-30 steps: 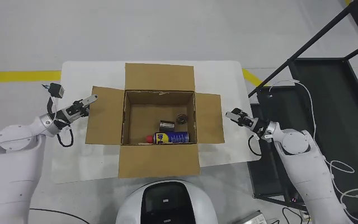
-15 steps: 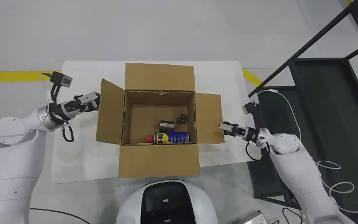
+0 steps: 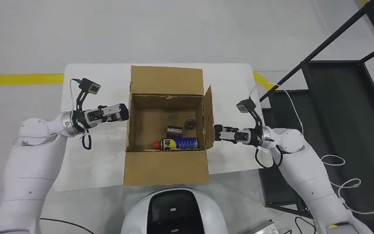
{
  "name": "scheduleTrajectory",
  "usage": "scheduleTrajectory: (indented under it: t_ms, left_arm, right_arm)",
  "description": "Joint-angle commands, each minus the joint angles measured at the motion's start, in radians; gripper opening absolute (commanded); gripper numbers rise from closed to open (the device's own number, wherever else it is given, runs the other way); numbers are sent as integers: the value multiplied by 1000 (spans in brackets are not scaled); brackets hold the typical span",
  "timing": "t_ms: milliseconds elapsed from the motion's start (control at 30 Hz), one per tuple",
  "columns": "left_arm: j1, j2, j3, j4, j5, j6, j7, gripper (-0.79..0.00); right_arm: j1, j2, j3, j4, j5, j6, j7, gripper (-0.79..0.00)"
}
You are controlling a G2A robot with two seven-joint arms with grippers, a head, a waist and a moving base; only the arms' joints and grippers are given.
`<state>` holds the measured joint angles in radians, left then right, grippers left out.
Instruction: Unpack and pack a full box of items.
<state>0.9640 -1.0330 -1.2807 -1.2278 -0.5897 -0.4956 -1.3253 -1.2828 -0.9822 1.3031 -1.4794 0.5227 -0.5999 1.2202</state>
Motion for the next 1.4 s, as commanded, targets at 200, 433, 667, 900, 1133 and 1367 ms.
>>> scheduleTrajectory:
  t_ms: [200,433,667,900,1133,1367]
  left_arm:
    - [-3,0,21,6,1,-29,29,0]
    - [-3,0,21,6,1,-29,29,0]
    - [2,-1,26,10,5,-13,53,0]
    - [-23,-21,122,-9,130,-10,127,0]
    - [-59,-37,193,32,245,-21,167,0]
    - [-86,-39,218,41,353,-6,199,0]
  right_arm:
    - [45,-10,-81,12,-42,-26,-26,0]
    - [45,-10,-81,12,-42,-26,-26,0]
    - [45,-10,-81,12,-42,-26,-26,0]
    - [100,-25,-144,-15,-116,41,-100,0]
    - [202,-65,-287,53,-241,93,-199,0]
    - [248,-86,-353,69,-315,124,-244,0]
